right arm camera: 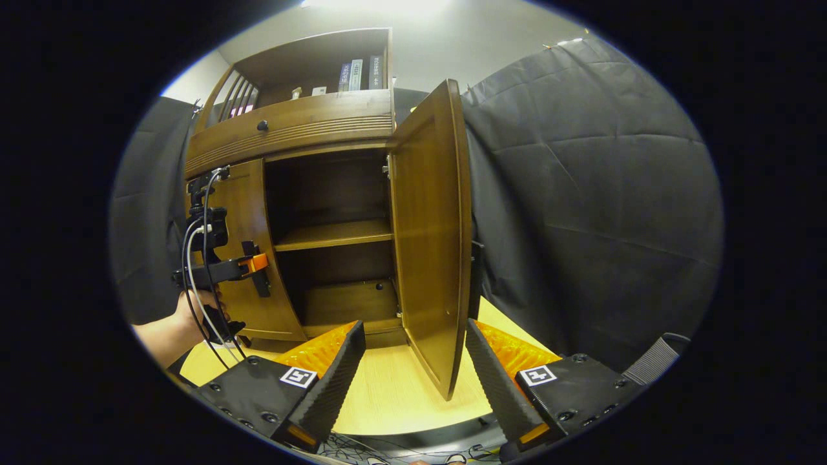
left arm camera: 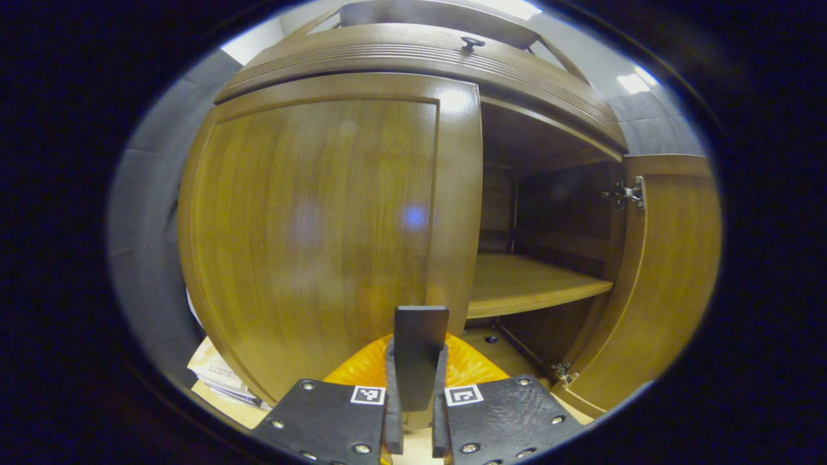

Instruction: Open the right door of the double-door shoe cabinet with the right hand, and open the left door with the left hand.

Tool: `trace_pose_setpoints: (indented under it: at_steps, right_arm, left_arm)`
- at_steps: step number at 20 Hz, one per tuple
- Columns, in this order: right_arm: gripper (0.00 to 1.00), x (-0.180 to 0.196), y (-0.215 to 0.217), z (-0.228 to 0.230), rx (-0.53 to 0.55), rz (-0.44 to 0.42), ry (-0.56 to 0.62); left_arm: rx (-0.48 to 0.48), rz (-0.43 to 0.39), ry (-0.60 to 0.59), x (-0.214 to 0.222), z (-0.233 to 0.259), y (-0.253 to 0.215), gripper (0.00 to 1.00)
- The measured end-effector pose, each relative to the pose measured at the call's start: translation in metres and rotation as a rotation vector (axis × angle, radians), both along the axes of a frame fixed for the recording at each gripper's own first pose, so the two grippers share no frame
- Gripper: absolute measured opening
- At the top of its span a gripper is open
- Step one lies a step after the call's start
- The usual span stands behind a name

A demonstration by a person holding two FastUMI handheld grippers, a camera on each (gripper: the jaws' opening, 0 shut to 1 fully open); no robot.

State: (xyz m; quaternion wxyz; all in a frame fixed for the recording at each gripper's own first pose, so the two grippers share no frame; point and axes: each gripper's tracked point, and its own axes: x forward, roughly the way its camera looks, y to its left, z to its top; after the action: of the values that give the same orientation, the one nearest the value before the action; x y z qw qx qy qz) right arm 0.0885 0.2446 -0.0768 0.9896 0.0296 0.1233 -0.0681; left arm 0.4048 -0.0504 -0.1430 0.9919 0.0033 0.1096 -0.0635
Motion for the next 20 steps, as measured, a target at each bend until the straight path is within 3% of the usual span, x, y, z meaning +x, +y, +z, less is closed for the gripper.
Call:
trace_pose_setpoints:
  at_steps: [7, 8, 11, 12, 14, 16, 20]
  right_arm:
    - [0.93, 0.016, 0.027, -0.003, 0.014, 0.076, -0.007]
    - [0.98, 0.019, 0.032, -0.003, 0.015, 0.091, -0.007]
    - [0.98, 0.027, 0.048, -0.004, 0.015, 0.135, -0.009]
    - [0.93, 0.03, 0.052, -0.003, 0.015, 0.147, -0.011]
    - [0.98, 0.035, 0.063, -0.003, 0.018, 0.174, -0.015]
    - [0.93, 0.04, 0.07, -0.006, 0.019, 0.199, -0.014]
    - [0.93, 0.048, 0.09, -0.01, 0.033, 0.249, -0.007]
  left_arm:
    - [-0.021, -0.057, -0.027, -0.041, 0.006, 0.007, 0.21]
    - [-0.023, -0.064, -0.03, -0.049, 0.007, 0.01, 0.21]
    - [-0.025, -0.086, -0.039, -0.07, 0.011, 0.016, 0.21]
    - [-0.027, -0.093, -0.043, -0.078, 0.012, 0.021, 0.21]
    - [-0.03, -0.1, -0.049, -0.09, 0.014, 0.026, 0.21]
    - [-0.029, -0.102, -0.051, -0.103, 0.016, 0.033, 0.19]
    - [-0.031, -0.091, -0.058, -0.128, 0.02, 0.05, 0.17]
